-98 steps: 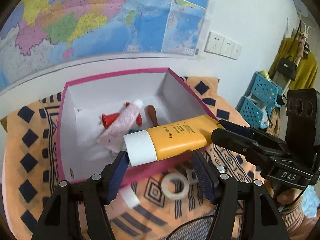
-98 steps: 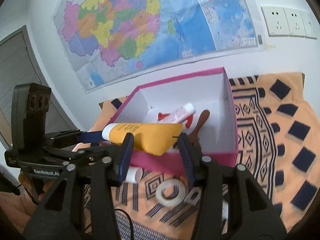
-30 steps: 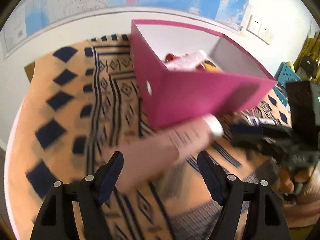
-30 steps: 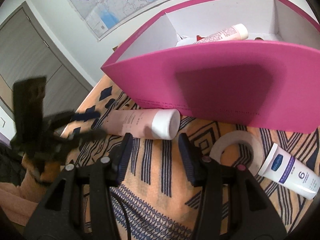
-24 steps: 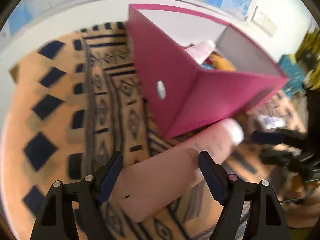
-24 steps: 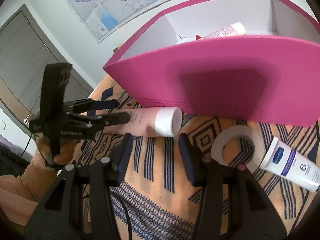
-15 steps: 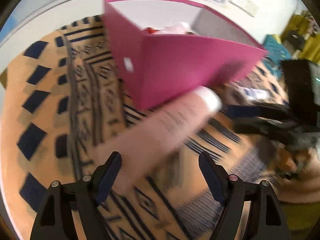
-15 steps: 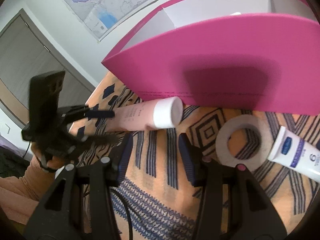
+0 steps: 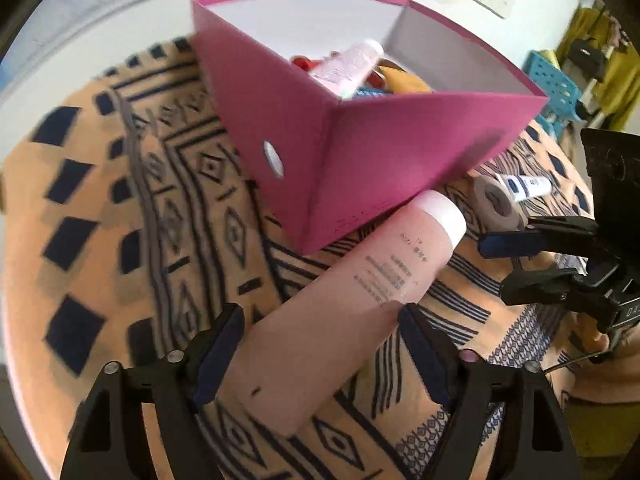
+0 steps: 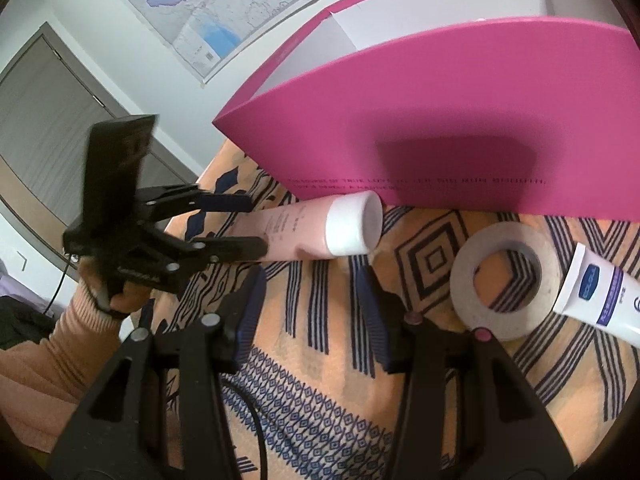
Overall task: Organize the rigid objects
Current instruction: 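Move the right gripper to the large pink white-capped bottle and grasp it, then lift the pink bottle and carry it toward the magenta box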
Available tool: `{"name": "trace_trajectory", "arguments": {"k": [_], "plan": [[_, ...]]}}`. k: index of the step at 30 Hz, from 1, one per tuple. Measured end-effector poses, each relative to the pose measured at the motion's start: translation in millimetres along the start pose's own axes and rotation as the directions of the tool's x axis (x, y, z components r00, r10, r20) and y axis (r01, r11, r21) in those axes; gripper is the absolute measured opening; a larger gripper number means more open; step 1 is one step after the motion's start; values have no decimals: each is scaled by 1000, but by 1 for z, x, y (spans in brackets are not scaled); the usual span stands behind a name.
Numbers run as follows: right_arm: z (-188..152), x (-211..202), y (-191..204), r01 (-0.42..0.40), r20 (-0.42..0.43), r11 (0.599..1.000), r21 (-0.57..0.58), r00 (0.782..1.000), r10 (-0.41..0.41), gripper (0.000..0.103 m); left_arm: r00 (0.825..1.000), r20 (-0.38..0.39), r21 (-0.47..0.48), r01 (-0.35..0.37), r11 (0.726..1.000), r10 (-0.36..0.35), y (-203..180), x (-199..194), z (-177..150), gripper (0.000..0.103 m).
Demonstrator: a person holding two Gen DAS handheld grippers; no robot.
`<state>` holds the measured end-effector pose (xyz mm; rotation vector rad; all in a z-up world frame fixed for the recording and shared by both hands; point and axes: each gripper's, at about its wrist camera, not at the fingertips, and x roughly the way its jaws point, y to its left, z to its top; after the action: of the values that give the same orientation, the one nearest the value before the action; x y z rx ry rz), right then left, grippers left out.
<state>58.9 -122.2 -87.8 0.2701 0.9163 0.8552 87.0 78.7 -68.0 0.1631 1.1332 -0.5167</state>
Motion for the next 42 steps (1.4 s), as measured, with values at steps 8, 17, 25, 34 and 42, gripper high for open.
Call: {"name": "trace_trajectory", "arguments": {"k": [8, 17, 25, 34, 42], "plan": [[1, 1, -6, -13, 3, 1000, 23, 1000, 13, 49, 990, -117, 122, 88, 989, -74, -30, 7, -14, 88], [2, 1, -3, -28, 2, 1000, 12, 1000, 28, 49, 962, -113, 81, 258, 963, -249, -78, 0, -36, 88], [1, -25, -13, -27, 28, 999, 37, 999, 26, 49, 916, -39, 56, 400, 915, -398, -134, 9, -32, 88], [-44, -93, -40, 53, 65, 993, 104, 996, -60, 49, 951, 59, 108, 295, 949, -302, -163, 6, -22, 87], [-69, -98, -45, 93, 64, 981, 171, 992, -105, 49, 980, 200, -97, 39, 995, -19, -68, -35, -22, 87]]}}
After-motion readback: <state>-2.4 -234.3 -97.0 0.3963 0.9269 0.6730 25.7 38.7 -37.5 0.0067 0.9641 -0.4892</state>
